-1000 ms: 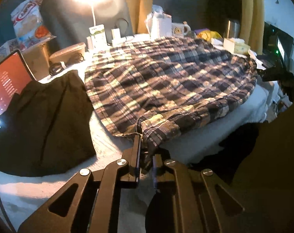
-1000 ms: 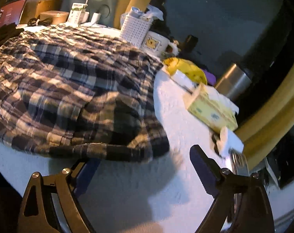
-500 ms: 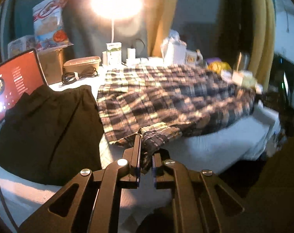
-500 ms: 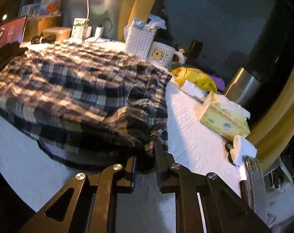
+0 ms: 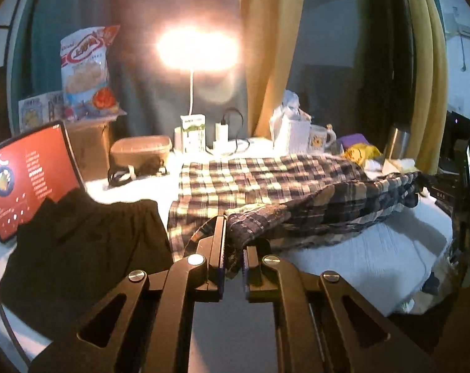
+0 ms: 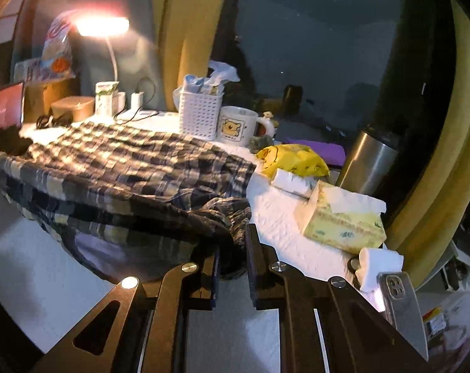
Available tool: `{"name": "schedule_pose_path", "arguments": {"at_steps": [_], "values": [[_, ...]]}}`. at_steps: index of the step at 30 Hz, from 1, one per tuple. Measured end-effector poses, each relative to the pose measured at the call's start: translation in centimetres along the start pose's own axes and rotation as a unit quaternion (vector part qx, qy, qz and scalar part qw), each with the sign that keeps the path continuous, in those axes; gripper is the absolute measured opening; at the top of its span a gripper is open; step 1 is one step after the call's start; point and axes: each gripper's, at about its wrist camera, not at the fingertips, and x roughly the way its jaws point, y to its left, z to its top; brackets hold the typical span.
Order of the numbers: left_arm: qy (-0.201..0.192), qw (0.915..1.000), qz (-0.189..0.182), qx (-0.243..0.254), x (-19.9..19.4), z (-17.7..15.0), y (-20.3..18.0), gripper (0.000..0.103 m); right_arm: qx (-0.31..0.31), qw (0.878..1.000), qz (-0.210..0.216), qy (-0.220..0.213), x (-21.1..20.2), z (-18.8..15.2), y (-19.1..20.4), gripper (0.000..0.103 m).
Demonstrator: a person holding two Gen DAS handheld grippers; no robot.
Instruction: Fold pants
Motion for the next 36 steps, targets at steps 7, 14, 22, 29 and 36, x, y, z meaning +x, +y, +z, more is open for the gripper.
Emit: {"name": "schedule_pose_path", "arguments": {"at_steps": [7,14,22,29,36], "values": [[-0.033,0.9993,0.008,0.015,2.0,4.3,0.5,0.007,0.038,0.999,0.012,-0.017,1.5,3.4,-1.4,0.015],[-0.047,0.998,0.017,0.037,4.7,8.0,1.2,0.007,0.069,0.997,0.025,-0.027,3.3,6.4,-2.8,0.015],[-0.042,0.9983,0.013,0.039,10.2,10.7,2.5,0.007,0.1,0.994,0.032,-0.021,7.6,9.1,-4.3,0.015],[-0.015,0.9981,0.018,0.057,16.6,12.7,3.6,0.007,0.107,0.994,0.029,-0.003,12.7,11.2,-4.6,0.015],[0.039,0.9971,0.025,0.06,23.2,12.9,5.6,0.007,0.104,0.994,0.035,0.027,18.7,12.9,-4.1,0.015]]}}
